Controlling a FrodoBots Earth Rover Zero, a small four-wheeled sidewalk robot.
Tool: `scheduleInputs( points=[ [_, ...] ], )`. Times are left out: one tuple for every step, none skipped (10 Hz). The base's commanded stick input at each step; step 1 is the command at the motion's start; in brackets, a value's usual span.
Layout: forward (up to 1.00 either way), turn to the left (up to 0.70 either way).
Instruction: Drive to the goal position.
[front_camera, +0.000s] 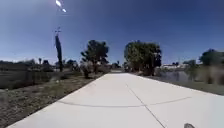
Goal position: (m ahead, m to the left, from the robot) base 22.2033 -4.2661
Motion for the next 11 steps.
scheduleInputs(
  points=[
    [1.00,0.00],
    [1.00,0.00],
    [1.00,0.00],
    [1.00,0.00],
    [1.00,0.00],
    [1.00,0.00],
    [1.00,0.00],
    [1.00,0.00],
    [1.00,-0.05],
    [1.00,-0.15],
    [1.00,-0.39]
  ],
)
